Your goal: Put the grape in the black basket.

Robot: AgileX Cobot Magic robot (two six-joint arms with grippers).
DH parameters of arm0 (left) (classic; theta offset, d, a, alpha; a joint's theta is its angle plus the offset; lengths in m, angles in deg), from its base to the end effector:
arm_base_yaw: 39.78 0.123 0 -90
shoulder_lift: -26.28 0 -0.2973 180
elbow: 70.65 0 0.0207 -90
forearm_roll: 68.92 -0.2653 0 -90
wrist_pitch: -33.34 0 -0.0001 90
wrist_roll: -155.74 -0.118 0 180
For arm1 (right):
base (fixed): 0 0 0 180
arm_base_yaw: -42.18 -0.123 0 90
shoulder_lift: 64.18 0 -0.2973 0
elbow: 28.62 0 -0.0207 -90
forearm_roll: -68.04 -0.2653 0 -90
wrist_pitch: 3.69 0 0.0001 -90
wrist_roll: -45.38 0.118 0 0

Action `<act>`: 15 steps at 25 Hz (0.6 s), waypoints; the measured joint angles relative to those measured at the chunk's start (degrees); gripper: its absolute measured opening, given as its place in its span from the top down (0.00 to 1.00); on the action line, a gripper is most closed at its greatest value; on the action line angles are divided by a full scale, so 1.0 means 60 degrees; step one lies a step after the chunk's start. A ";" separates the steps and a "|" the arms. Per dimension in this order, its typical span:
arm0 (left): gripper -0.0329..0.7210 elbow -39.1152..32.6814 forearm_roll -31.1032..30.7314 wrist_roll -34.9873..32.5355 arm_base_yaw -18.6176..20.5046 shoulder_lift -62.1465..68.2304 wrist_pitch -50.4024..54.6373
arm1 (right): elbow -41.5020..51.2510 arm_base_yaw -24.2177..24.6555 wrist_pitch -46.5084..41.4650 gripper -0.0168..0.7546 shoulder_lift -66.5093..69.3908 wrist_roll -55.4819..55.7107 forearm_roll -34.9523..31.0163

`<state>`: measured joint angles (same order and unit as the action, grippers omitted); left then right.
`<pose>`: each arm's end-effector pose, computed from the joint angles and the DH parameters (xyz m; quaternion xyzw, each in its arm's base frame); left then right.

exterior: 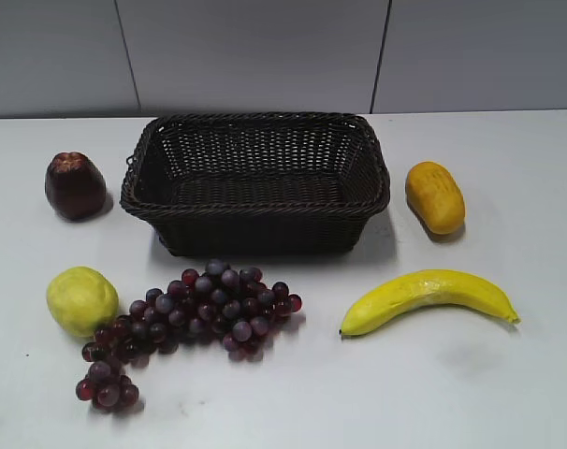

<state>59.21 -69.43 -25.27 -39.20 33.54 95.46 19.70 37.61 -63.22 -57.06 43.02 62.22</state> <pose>0.0201 0.0011 0.2627 0.0031 0.8639 0.0114 0.5035 0.0175 0.0117 0.2779 -0.0527 0.8405 0.0611 0.5357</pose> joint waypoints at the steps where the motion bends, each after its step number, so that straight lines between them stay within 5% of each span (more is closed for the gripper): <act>1: 0.10 0.0000 0.0000 0.0004 0.0000 0.0000 0.0000 | 0.0000 0.0000 0.0000 0.22 0.0000 0.0000 0.0000; 15: 0.16 0.0169 0.0000 0.0019 0.0000 0.0034 -0.0514 | 0.0000 0.0000 0.0000 0.22 0.0000 0.0000 0.0000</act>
<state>60.22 -69.43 -25.16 -39.20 33.74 92.37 19.70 37.61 -63.22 -57.06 43.02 62.22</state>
